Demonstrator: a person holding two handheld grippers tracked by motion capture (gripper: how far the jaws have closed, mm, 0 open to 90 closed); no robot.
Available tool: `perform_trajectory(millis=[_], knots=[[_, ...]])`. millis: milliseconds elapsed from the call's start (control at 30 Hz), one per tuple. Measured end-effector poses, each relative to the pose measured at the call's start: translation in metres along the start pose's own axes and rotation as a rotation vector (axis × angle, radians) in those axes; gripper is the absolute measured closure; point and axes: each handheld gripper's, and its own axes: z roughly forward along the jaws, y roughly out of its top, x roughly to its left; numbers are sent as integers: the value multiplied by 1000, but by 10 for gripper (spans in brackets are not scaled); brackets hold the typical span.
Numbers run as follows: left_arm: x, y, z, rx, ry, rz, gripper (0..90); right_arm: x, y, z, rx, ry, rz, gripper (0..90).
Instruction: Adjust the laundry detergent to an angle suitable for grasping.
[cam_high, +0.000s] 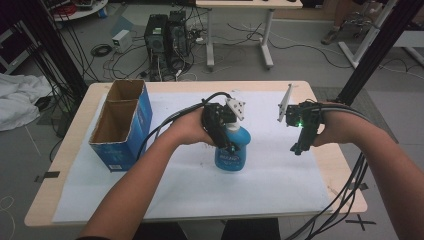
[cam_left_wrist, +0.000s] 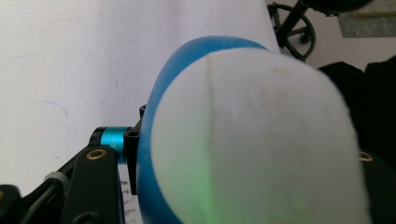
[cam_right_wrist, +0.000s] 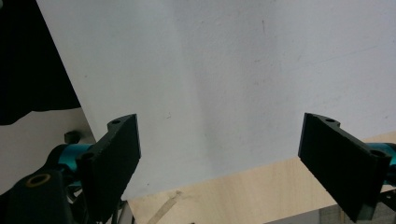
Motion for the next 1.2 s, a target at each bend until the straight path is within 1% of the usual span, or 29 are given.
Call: perform_trajectory(millis=[100,133,233,333,400,567,600,700,867,967,1000,1067,1200], knots=[[0,0,0,0,0,0,388,0,0,0,-2,1,3,122],[-3,-1,-2,-4,-39,28,388,0,0,0,-2,1,3,122],[-3,-3,-4,-11,-49,38,387,1,1,0,6,3,3,122],[-3,-4,-6,-13,-53,42,387,1,1,0,3,3,4,122],[-2,-7,-10,-25,-64,42,387,2,1,0,2,0,3,122],[-2,-10,-12,-31,-70,51,387,2,1,0,0,1,0,122],[-2,-10,-12,-33,-70,48,387,3,2,0,4,0,8,122],[-2,-12,-13,-33,-67,46,387,2,2,0,3,1,0,122],[-2,-13,-15,-38,-68,47,387,2,2,0,3,0,1,122],[-1,-16,-17,-49,-82,51,387,3,3,0,2,0,3,122],[-1,-16,-18,-52,-84,51,387,2,3,0,1,0,-5,121],[0,-17,-19,-60,-82,55,387,3,4,0,5,2,0,122],[1,-20,-21,-53,-85,50,387,2,4,0,3,0,-3,122]])
